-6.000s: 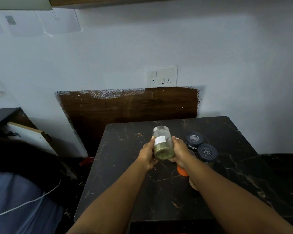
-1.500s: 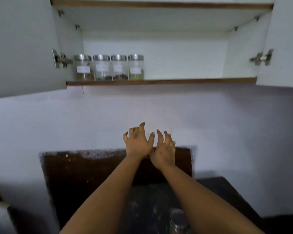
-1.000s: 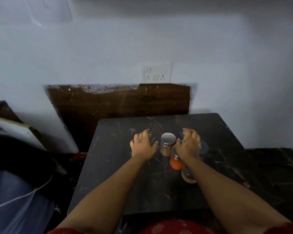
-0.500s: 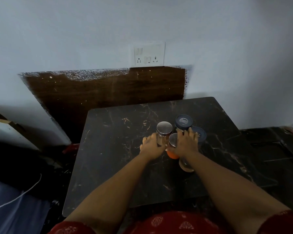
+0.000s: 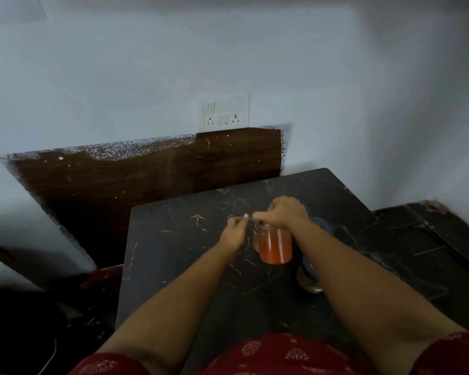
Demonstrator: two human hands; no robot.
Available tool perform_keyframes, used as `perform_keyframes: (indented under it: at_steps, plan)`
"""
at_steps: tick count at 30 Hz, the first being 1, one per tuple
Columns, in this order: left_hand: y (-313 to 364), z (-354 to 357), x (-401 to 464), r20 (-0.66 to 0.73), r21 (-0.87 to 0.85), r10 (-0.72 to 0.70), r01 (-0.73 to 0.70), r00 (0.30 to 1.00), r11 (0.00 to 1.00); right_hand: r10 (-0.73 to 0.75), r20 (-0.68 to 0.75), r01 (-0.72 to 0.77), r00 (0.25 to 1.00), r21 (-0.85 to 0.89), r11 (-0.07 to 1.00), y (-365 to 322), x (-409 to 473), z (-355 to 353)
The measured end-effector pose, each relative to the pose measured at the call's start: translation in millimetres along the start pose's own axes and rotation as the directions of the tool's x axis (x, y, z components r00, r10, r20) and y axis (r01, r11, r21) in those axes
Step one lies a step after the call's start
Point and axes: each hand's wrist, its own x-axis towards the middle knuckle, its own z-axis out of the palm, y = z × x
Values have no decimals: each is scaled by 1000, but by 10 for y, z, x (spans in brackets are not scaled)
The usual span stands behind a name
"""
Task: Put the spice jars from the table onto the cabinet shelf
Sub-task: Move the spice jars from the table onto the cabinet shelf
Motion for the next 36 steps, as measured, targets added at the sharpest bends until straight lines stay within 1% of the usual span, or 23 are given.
perform_keyframes:
  at_steps: [1, 2, 4, 6, 8, 9, 11, 12, 13, 15, 17, 19, 21, 22, 24, 26, 29, 30, 31, 32, 34, 35, 36]
  plan:
    - [52, -39, -2, 69, -164, -42, 53, 997, 985, -22, -10, 22, 1000, 74, 997, -94, -25, -124]
    - [121, -81, -16, 156, -281, -47, 90, 987, 956, -39, -34, 44, 999, 156, 987, -181, -48, -256]
    - [255, -148, -47, 301, -421, 17, 117, 954, 899, -53, -81, 76, 995, 309, 948, -328, -57, -482]
    - [392, -217, -76, 356, -524, 91, 118, 930, 843, -68, -99, 102, 993, 391, 915, -452, -29, -613]
    - [498, -284, -70, 361, -584, 134, 111, 923, 804, -47, -134, 106, 990, 481, 870, -525, 18, -668]
    - [536, -322, -62, 340, -597, 142, 97, 929, 796, -22, -159, 106, 987, 539, 835, -542, 54, -671]
    - [580, -385, -32, 300, -633, 147, 81, 943, 770, 22, -169, 100, 985, 678, 728, -574, 102, -663]
    - [607, -410, -27, 288, -653, 140, 87, 947, 752, 46, -144, 82, 988, 764, 640, -591, 131, -649]
    - [622, -430, -20, 271, -663, 126, 90, 954, 743, 65, -100, 49, 993, 842, 537, -612, 156, -629]
    - [644, -440, -19, 270, -718, 90, 138, 958, 682, 67, 43, -62, 997, 946, 318, -651, 192, -571]
    - [663, -425, -14, 320, -784, 73, 221, 944, 580, -15, 159, -154, 987, 975, 160, -677, 208, -499]
    - [689, -426, 0, 372, -820, 98, 277, 923, 500, -68, 196, -192, 978, 979, 66, -707, 218, -438]
    - [708, -449, 17, 403, -832, 128, 303, 906, 465, -24, 160, -158, 987, 985, 65, -712, 235, -414]
    - [716, -461, 22, 413, -829, 134, 310, 901, 466, 22, 133, -134, 991, 987, 88, -704, 254, -417]
    - [743, -468, 30, 415, -803, 112, 306, 903, 511, 105, 110, -123, 988, 984, 131, -674, 298, -431]
    - [771, -465, 38, 408, -771, 73, 300, 910, 562, 134, 105, -126, 985, 979, 163, -655, 344, -425]
    - [809, -473, 65, 383, -745, 59, 271, 922, 609, 172, 52, -88, 984, 975, 205, -636, 391, -402]
    - [821, -483, 70, 374, -738, 57, 260, 926, 623, 189, 51, -88, 981, 977, 196, -625, 394, -398]
    - [829, -490, 71, 364, -730, 59, 246, 929, 638, 192, 70, -99, 979, 984, 150, -610, 397, -392]
    - [834, -493, 70, 353, -723, 66, 228, 933, 652, 167, 107, -120, 980, 990, 68, -596, 394, -384]
    - [846, -488, 56, 332, -709, 81, 192, 940, 678, 67, 181, -175, 981, 980, -91, -591, 374, -360]
    - [862, -481, 50, 326, -700, 87, 179, 941, 691, 24, 204, -200, 979, 971, -130, -598, 362, -349]
    - [875, -473, 55, 318, -690, 86, 168, 944, 704, -3, 218, -216, 976, 966, -145, -614, 354, -343]
